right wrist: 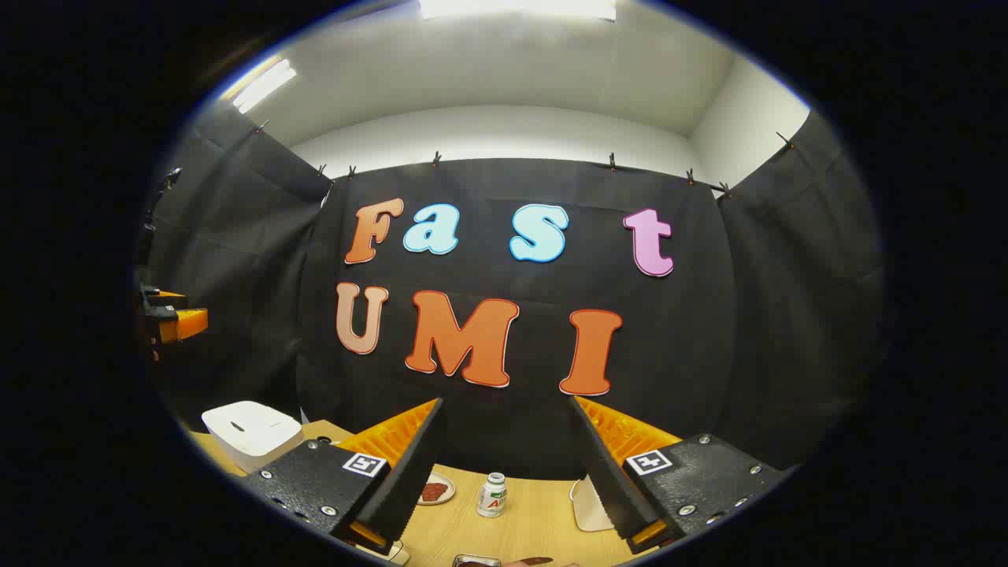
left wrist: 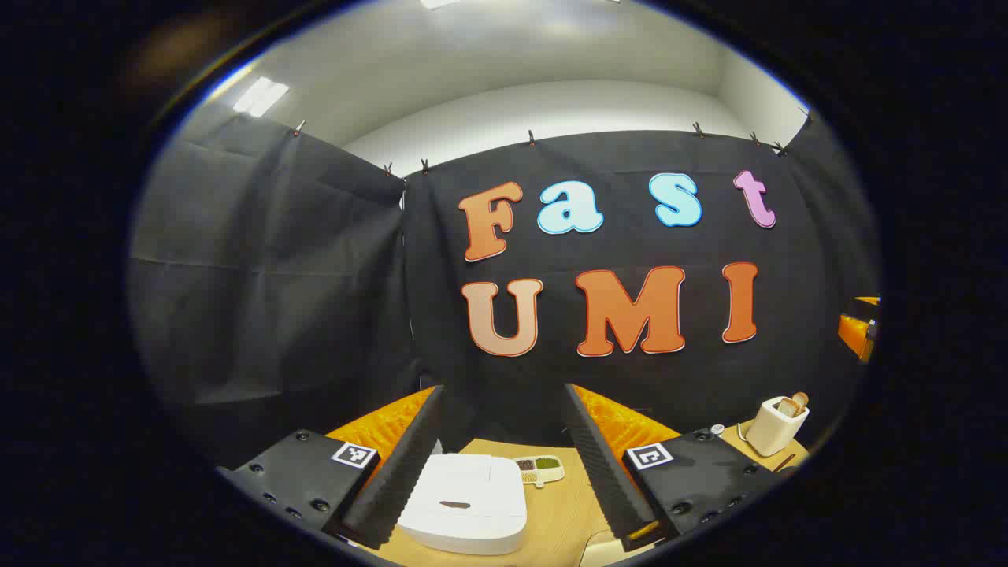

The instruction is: Close the left gripper, press the button to open the rice cooker; take a wooden spoon from the chopstick holder with the right hand, scoop a spoonful of rice and pour it into the rice cooker, then put the wooden spoon back into the chopstick holder.

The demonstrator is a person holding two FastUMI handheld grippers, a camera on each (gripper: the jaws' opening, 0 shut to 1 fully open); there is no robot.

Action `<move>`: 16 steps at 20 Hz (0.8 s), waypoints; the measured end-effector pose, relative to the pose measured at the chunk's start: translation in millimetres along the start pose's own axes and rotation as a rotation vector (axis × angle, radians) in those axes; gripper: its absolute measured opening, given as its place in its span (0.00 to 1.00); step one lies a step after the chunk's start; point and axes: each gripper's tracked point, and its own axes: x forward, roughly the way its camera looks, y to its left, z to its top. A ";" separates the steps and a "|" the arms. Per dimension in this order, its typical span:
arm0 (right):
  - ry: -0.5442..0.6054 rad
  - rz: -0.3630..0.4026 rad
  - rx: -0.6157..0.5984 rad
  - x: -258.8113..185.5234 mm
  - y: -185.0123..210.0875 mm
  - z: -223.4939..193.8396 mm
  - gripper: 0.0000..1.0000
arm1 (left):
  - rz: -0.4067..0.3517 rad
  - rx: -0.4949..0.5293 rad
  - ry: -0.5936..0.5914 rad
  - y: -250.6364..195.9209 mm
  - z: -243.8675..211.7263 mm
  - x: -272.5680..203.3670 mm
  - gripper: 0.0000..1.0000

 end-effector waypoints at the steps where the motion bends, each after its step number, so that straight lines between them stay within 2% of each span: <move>1: 0.009 -0.007 -0.011 -1.6 1.1 -2.0 0.95 | -0.009 0.000 -0.001 -1.1 -0.6 1.1 1.00; 6: -0.009 -0.069 -0.004 -5.9 22.2 12.1 0.97 | -0.076 0.012 -0.026 6.0 2.8 19.0 1.00; 9: -0.010 -0.078 -0.017 -6.3 37.1 18.3 0.95 | -0.097 -0.005 -0.025 14.3 1.2 30.7 1.00; 16: 0.002 -0.116 -0.026 -10.3 46.4 23.2 0.95 | -0.111 -0.045 -0.021 32.8 -3.4 44.6 1.00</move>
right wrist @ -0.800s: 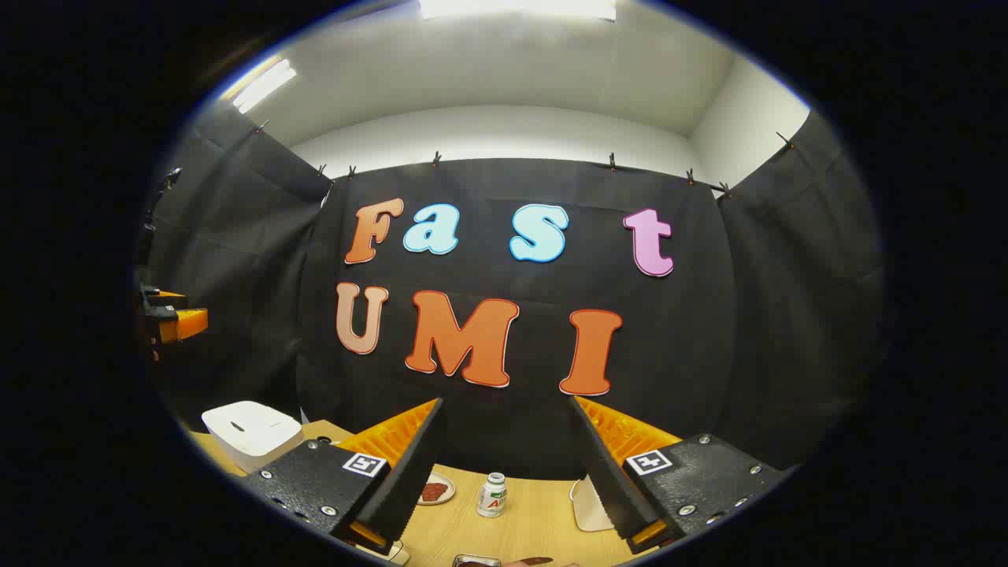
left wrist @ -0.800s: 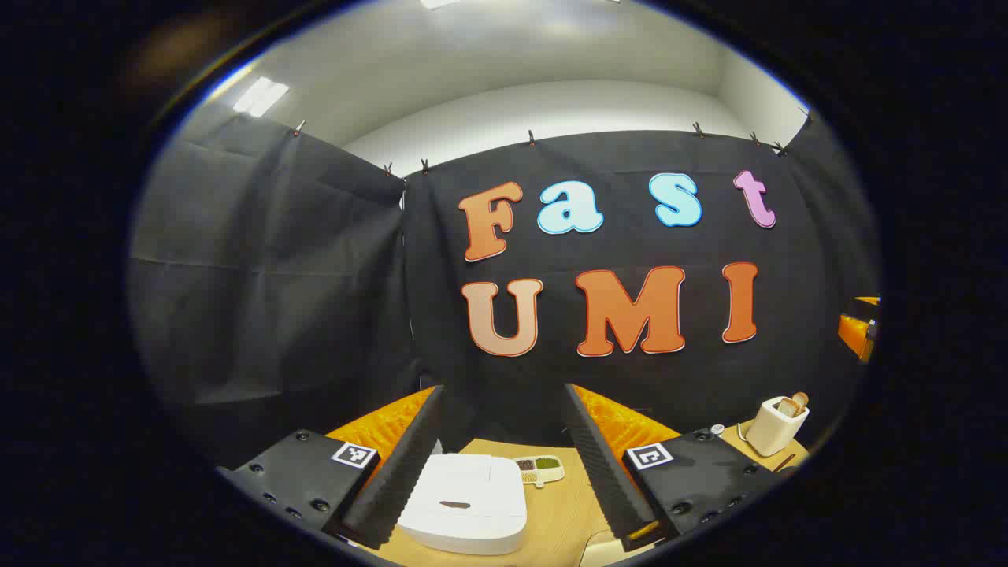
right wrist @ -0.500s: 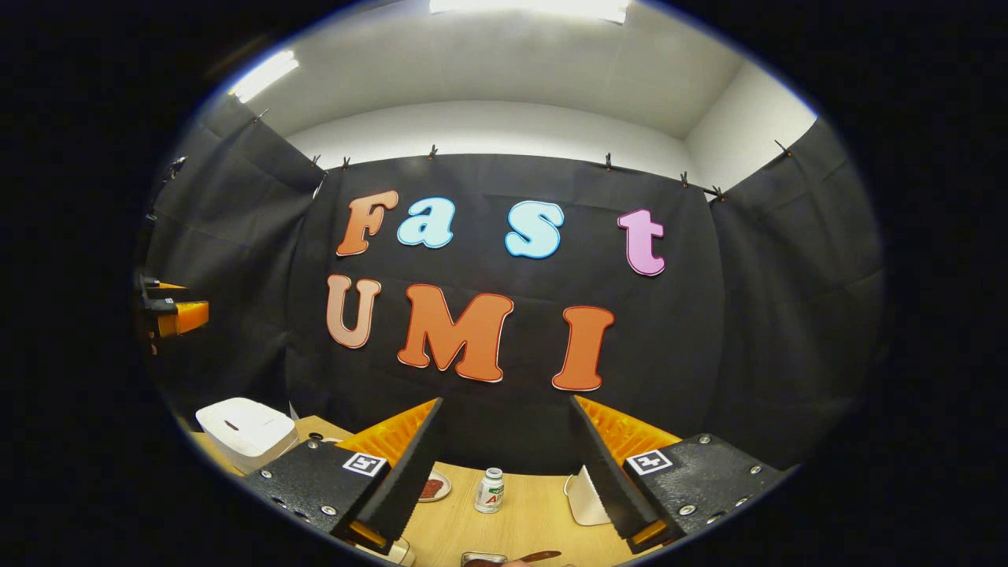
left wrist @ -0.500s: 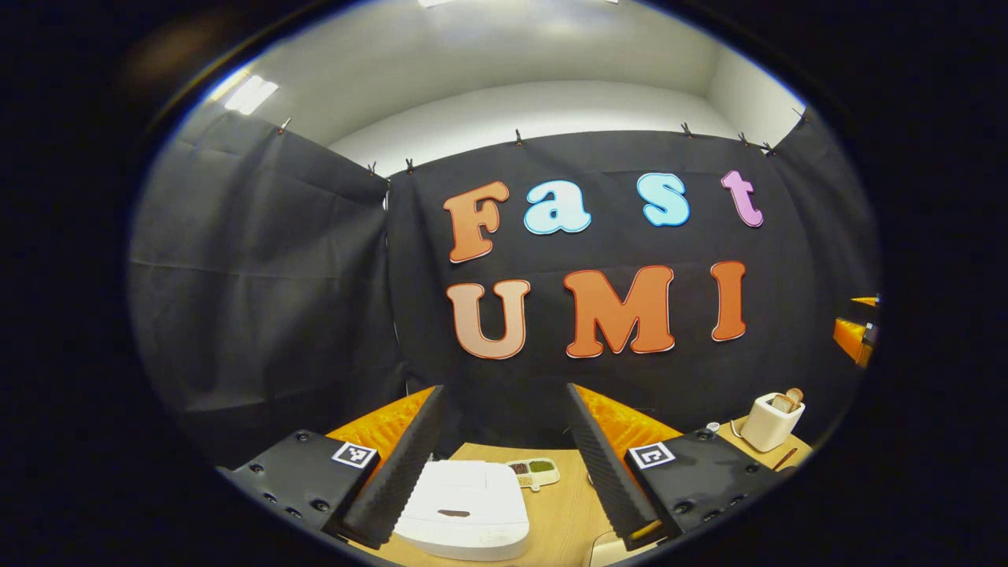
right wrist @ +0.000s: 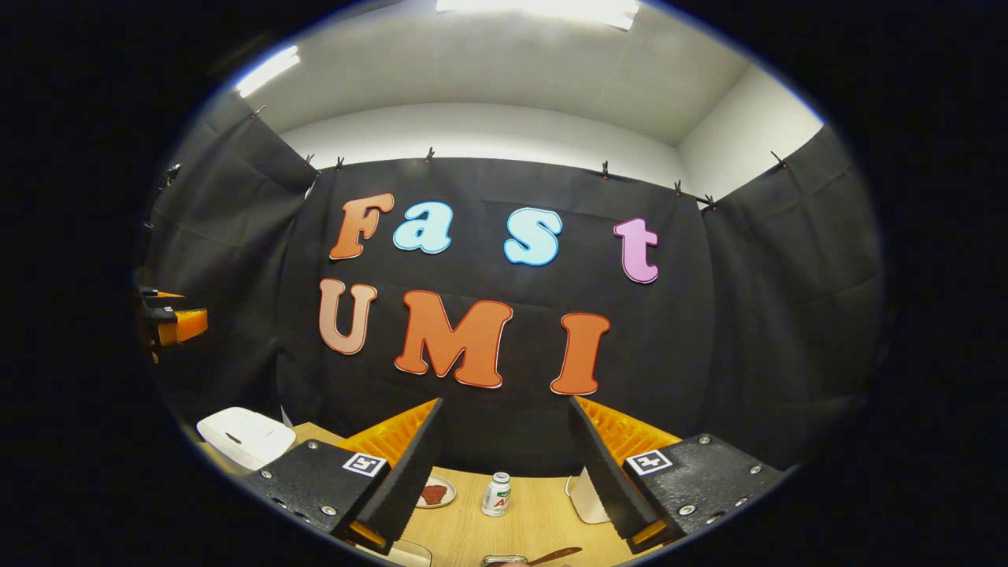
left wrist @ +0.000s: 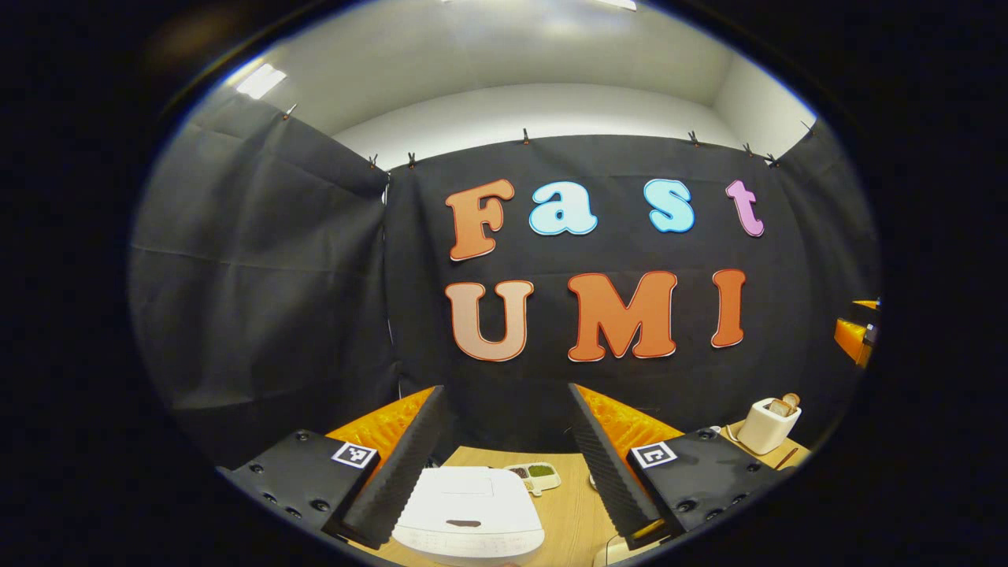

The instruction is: Close the left gripper, press the button to open the rice cooker; take a wooden spoon from the chopstick holder with the right hand, scoop a spoonful of rice and pour it into the rice cooker, then put the wooden spoon back into the chopstick holder.

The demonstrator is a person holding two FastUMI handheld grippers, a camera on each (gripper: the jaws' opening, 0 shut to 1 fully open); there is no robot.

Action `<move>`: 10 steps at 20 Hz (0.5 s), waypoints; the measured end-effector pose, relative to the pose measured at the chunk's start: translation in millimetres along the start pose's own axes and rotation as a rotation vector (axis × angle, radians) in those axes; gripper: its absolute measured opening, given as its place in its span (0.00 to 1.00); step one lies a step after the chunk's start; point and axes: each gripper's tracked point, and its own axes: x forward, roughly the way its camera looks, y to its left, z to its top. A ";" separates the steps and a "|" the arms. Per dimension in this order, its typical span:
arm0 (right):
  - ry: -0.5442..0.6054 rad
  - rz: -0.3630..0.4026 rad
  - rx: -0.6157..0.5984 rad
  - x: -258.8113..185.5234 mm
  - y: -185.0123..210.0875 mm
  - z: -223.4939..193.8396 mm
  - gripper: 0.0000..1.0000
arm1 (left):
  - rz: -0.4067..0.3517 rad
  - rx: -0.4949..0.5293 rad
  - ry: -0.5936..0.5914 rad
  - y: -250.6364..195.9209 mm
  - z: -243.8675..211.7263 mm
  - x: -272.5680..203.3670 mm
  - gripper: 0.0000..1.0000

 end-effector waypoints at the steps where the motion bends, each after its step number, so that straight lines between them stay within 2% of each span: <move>1: 0.001 -0.008 -0.003 -0.6 -1.7 0.6 0.95 | -0.008 -0.008 -0.007 -1.1 2.4 1.2 1.00; 10: 0.032 -0.051 -0.003 -10.0 -15.0 -9.0 0.95 | 0.004 -0.032 -0.002 12.5 2.4 12.9 0.99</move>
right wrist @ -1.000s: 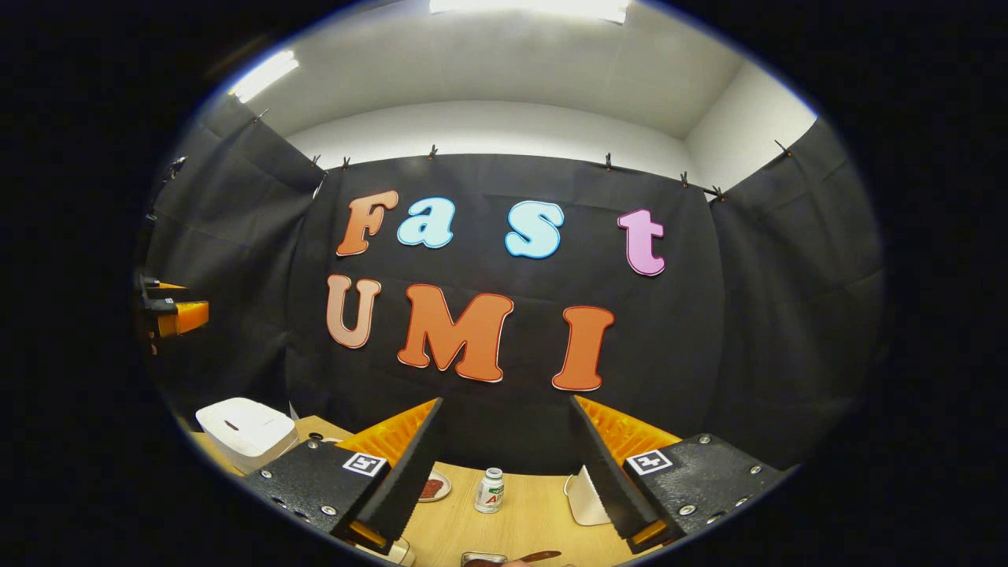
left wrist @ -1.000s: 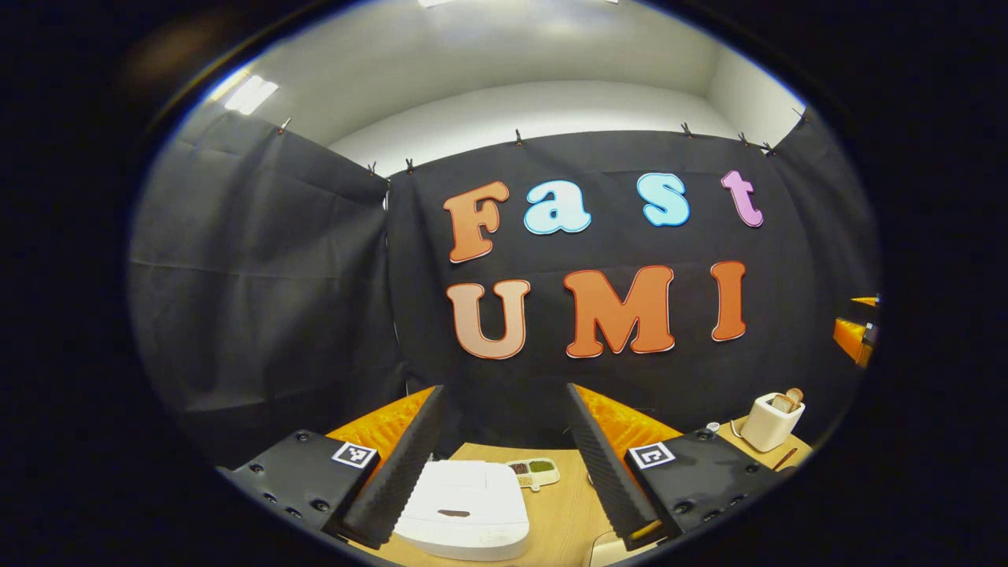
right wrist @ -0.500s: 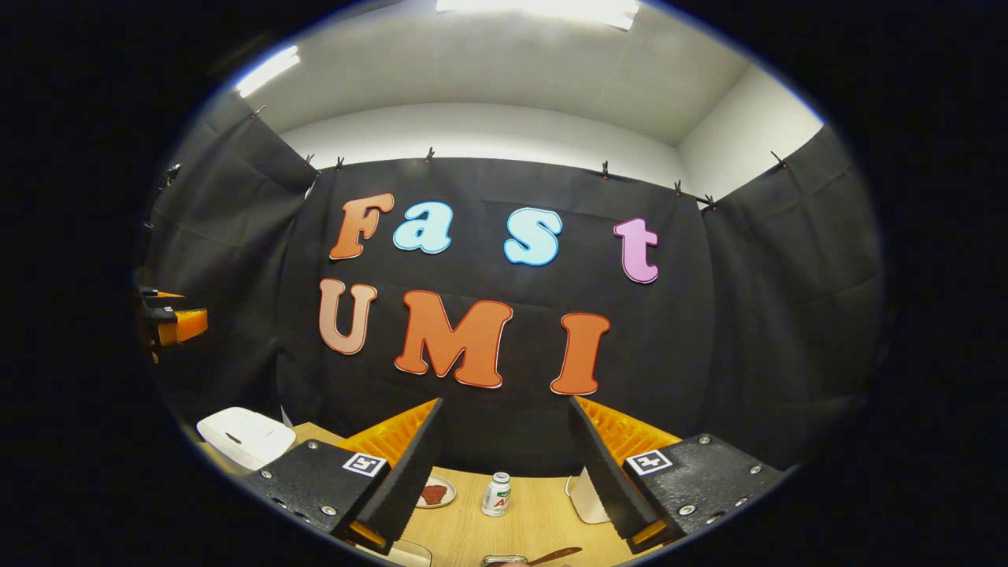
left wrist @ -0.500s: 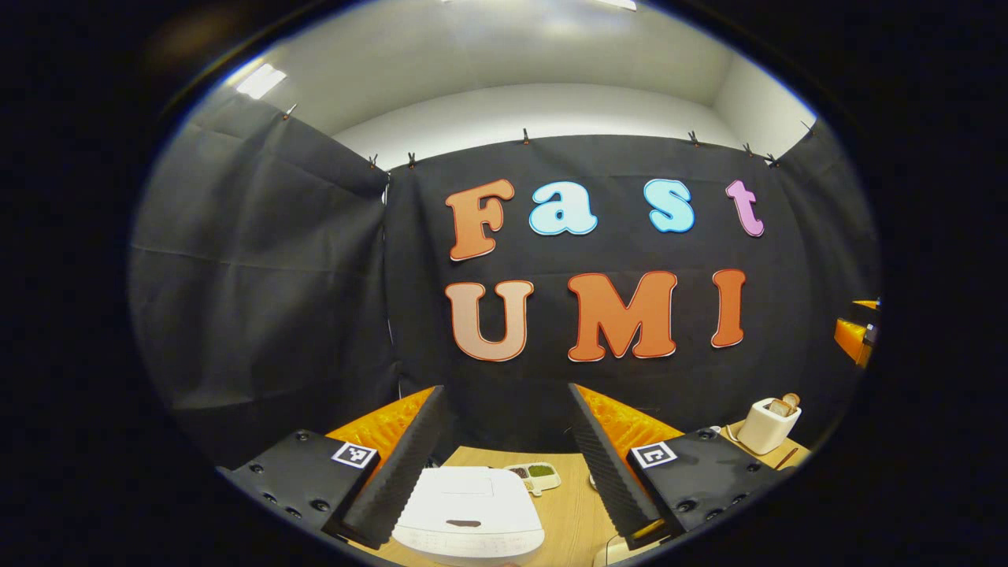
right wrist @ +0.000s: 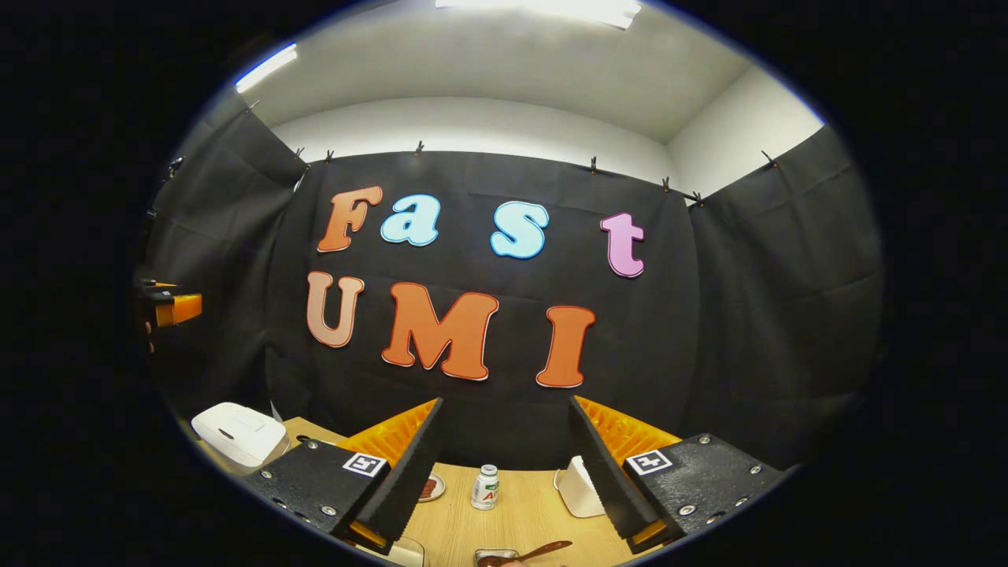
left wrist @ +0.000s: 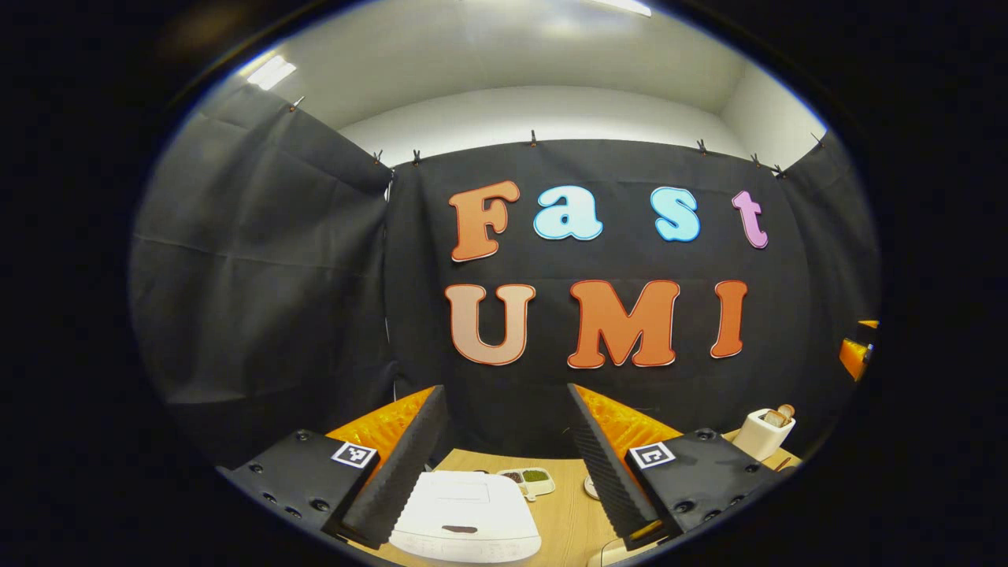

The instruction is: Close the left gripper, press the button to open the rice cooker; take a wooden spoon from the chopstick holder with the right hand, scoop a spoonful of rice and pour it into the rice cooker, then put the wooden spoon back into the chopstick holder.

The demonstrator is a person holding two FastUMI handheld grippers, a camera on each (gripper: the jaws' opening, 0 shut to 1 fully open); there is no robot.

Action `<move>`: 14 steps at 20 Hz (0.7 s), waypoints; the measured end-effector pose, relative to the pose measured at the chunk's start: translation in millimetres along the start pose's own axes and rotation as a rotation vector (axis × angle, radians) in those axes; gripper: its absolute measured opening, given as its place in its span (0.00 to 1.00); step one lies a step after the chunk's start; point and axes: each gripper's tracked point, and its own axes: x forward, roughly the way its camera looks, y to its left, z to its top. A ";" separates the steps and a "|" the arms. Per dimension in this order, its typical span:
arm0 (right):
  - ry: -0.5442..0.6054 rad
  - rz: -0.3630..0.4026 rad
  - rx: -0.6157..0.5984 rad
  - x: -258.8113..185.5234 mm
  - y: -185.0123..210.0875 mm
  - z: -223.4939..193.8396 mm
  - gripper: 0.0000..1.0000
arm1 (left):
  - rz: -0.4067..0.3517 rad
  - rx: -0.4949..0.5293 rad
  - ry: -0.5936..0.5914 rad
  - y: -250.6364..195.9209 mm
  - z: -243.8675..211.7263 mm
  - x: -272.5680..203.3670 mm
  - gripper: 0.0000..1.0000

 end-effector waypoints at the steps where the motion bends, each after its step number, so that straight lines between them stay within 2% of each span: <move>1: 0.002 -0.006 0.003 -0.8 -1.4 -0.5 0.95 | 0.003 0.001 -0.001 2.0 0.8 0.5 0.99; 3: 0.007 -0.020 0.004 -4.6 -5.7 -1.8 0.95 | -0.008 0.008 0.006 0.6 -3.8 4.8 0.89; 5: 0.017 -0.035 0.003 -7.0 -10.0 -6.6 0.95 | -0.025 0.034 0.031 -3.3 -10.4 8.7 0.65; 6: 0.022 -0.043 0.003 -8.9 -11.6 -7.9 0.95 | -0.029 0.056 0.045 -4.3 -13.4 10.2 0.59; 8: 0.032 -0.056 0.001 -12.0 -14.1 -10.7 0.95 | 0.029 0.083 0.051 9.0 -17.3 15.1 0.28; 9: 0.034 -0.066 -0.003 -14.1 -16.6 -12.1 0.95 | 0.018 0.066 0.069 7.5 -22.0 18.7 0.13; 10: 0.037 -0.075 -0.006 -16.7 -19.1 -12.3 0.95 | -0.021 0.038 0.105 -0.8 -32.2 19.2 0.07; 11: 0.041 -0.086 -0.007 -20.0 -22.4 -13.0 0.95 | -0.035 0.015 0.146 -3.2 -42.7 21.6 0.06; 14: 0.056 -0.115 -0.016 -27.5 -30.0 -17.2 0.95 | -0.002 -0.025 0.283 16.9 -75.4 36.5 0.11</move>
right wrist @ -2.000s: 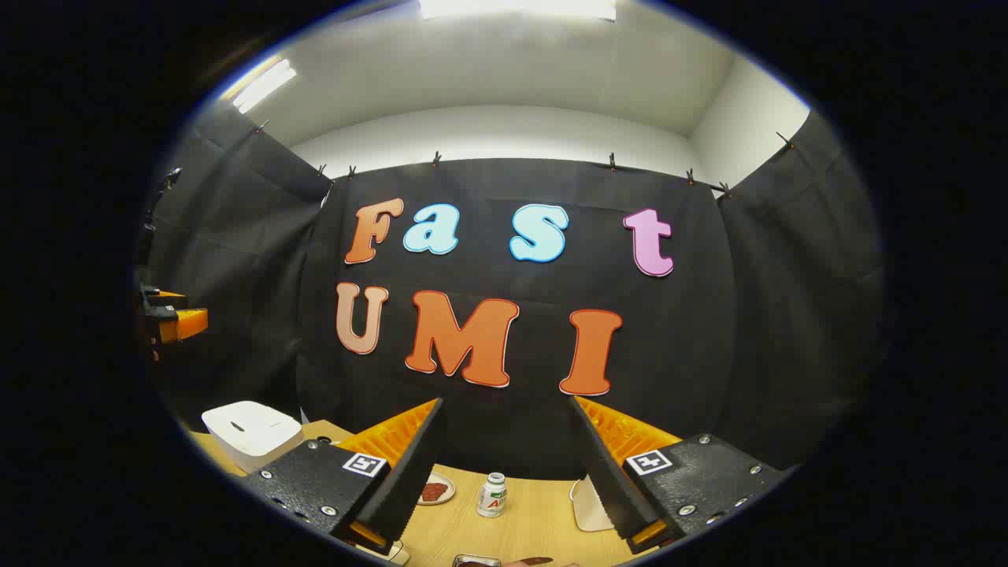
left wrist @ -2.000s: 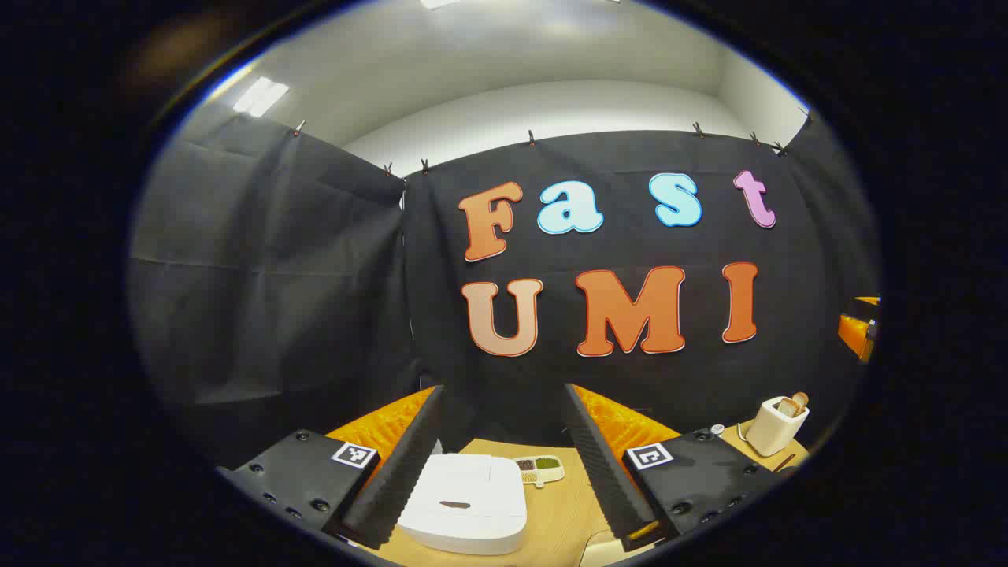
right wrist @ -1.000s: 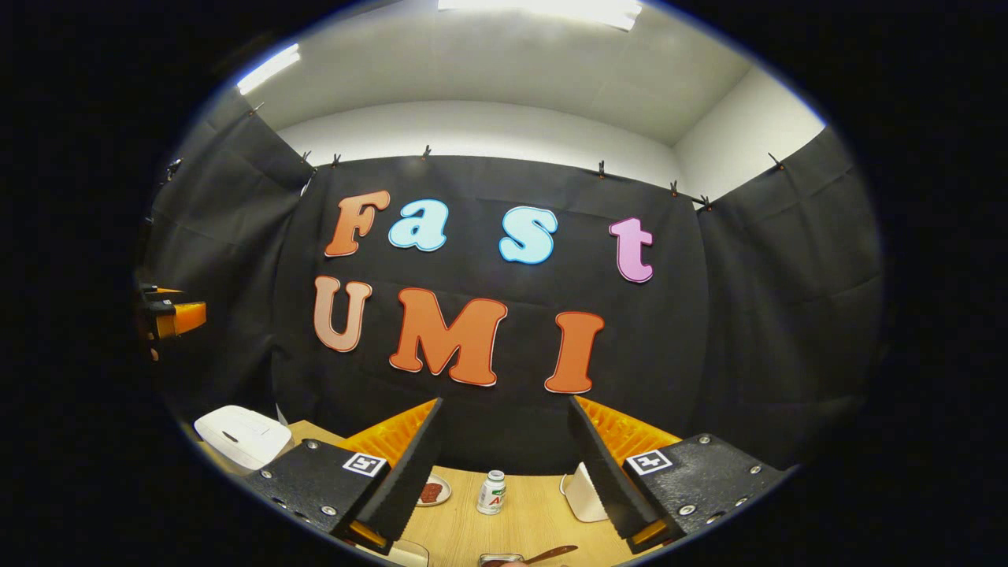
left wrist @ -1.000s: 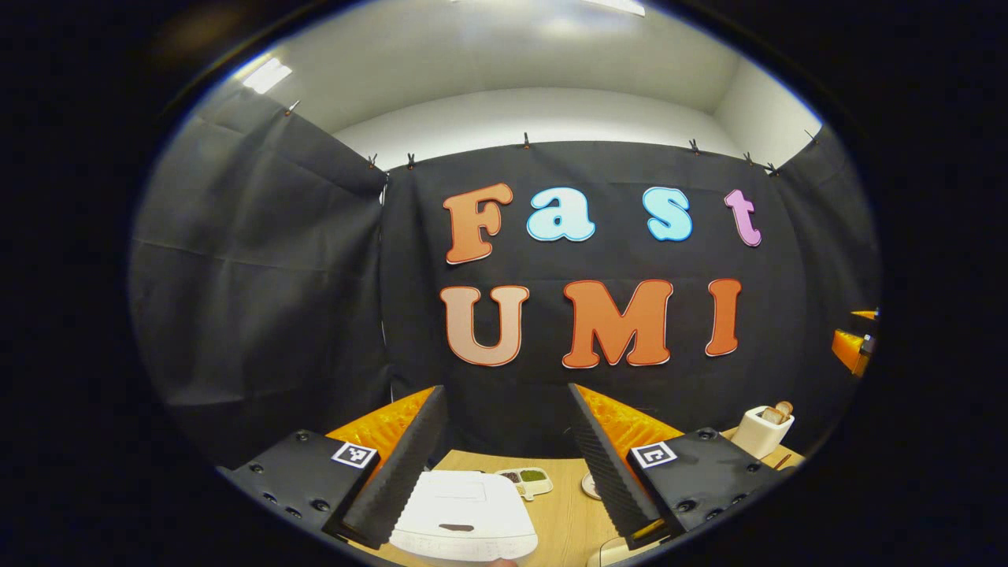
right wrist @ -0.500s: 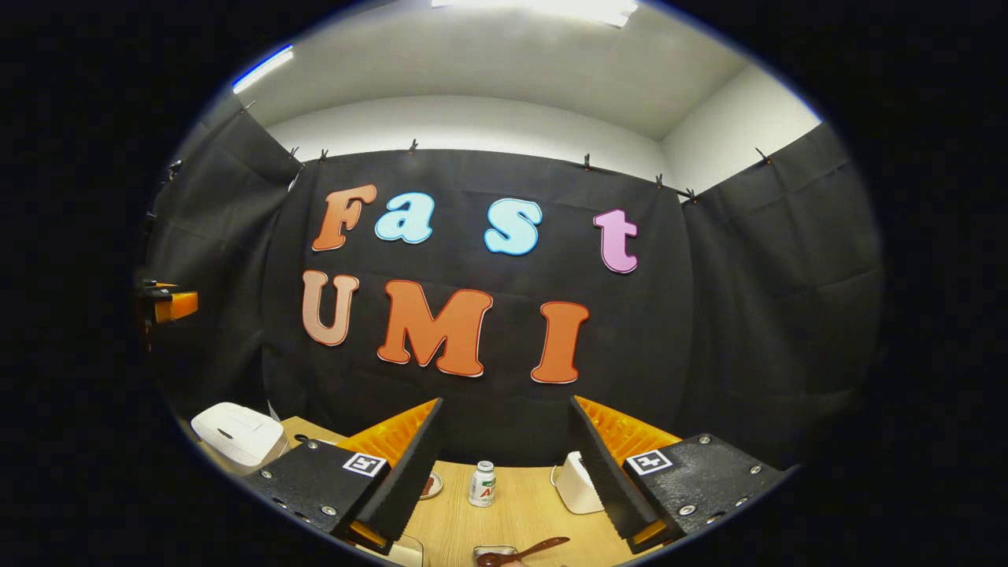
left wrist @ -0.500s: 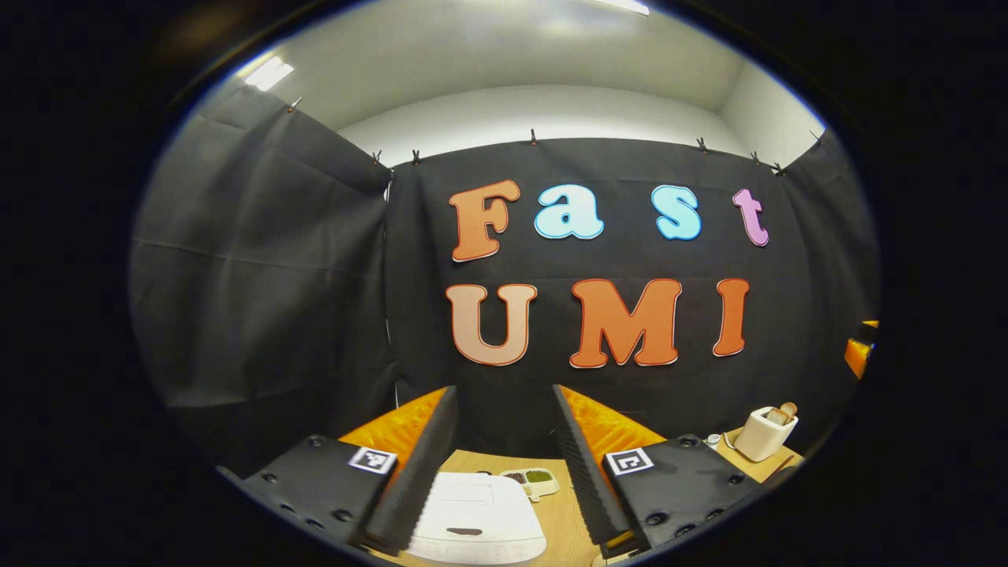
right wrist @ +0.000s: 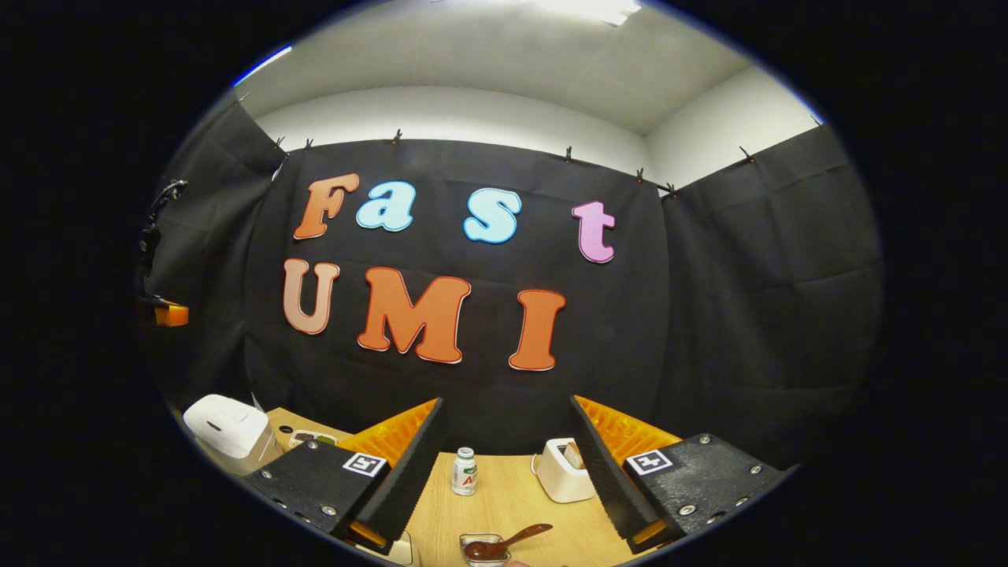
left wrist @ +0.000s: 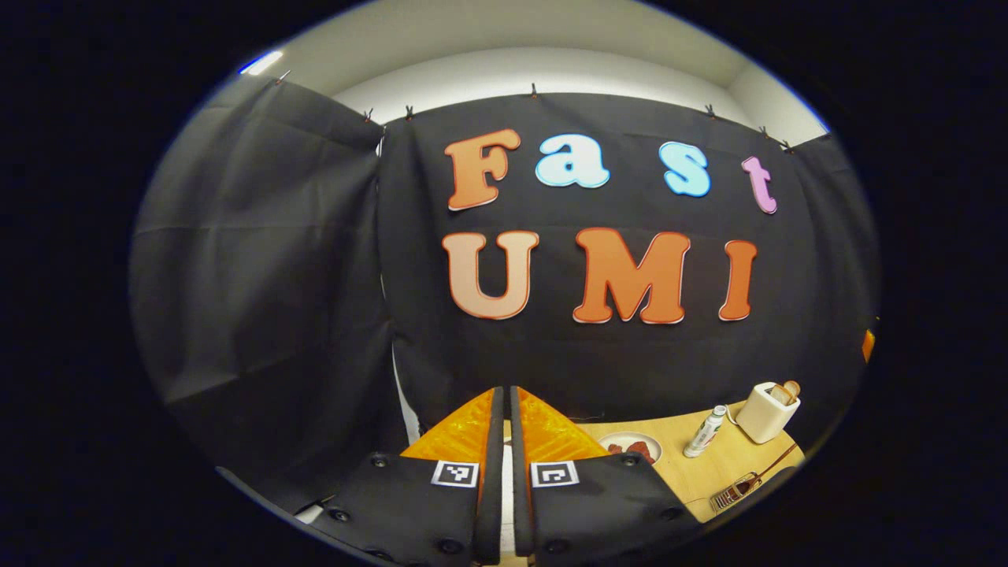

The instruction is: Close the left gripper, press the button to open the rice cooker; take a wooden spoon from the chopstick holder with the right hand, scoop a spoonful of rice and pour it into the rice cooker, then put the wooden spoon back into the chopstick holder.

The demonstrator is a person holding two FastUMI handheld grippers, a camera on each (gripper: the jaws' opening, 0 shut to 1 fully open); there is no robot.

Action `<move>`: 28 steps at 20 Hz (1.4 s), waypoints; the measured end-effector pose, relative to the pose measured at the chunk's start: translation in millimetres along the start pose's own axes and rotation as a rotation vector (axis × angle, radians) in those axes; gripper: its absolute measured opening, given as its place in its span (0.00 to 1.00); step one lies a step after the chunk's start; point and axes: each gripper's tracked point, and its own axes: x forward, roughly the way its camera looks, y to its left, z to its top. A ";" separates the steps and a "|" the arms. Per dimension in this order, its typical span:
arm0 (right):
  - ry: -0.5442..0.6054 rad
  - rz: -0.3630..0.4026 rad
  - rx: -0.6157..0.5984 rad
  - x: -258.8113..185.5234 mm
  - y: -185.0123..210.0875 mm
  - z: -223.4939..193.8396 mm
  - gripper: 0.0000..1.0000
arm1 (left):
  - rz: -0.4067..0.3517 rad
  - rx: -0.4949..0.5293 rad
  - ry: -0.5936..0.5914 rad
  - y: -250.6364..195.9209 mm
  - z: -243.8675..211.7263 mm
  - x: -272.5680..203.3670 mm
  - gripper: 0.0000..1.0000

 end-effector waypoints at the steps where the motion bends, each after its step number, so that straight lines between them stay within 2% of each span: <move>1: 0.005 -0.016 -0.005 -2.3 -5.1 -1.6 0.95 | -0.007 -0.020 0.058 2.3 -12.7 5.9 0.09; 4: 0.021 -0.052 -0.008 -10.0 -14.5 -5.5 0.95 | -0.014 -0.067 0.241 8.5 -60.7 26.3 0.10; 10: 0.058 -0.110 -0.027 -22.1 -24.4 -17.5 0.95 | 0.000 -0.130 0.543 30.2 -135.2 46.3 0.06; 11: 0.064 -0.119 -0.027 -23.7 -25.4 -20.2 0.95 | 0.004 -0.153 0.590 33.2 -147.3 48.8 0.11; 12: 0.070 -0.125 -0.026 -25.3 -25.2 -22.0 0.95 | 0.001 -0.175 0.640 33.7 -159.9 49.3 0.06; 15: 0.089 -0.146 -0.023 -29.7 -25.1 -28.7 0.95 | -0.002 -0.207 0.755 37.0 -190.7 46.1 0.06; 22: 0.128 -0.181 -0.039 -37.4 -25.2 -39.7 0.95 | 0.012 -0.222 0.904 48.7 -250.4 54.7 0.06; 28: 0.141 -0.172 -0.035 -32.5 -20.8 -45.1 0.95 | 0.011 -0.205 0.898 47.7 -249.9 54.9 0.06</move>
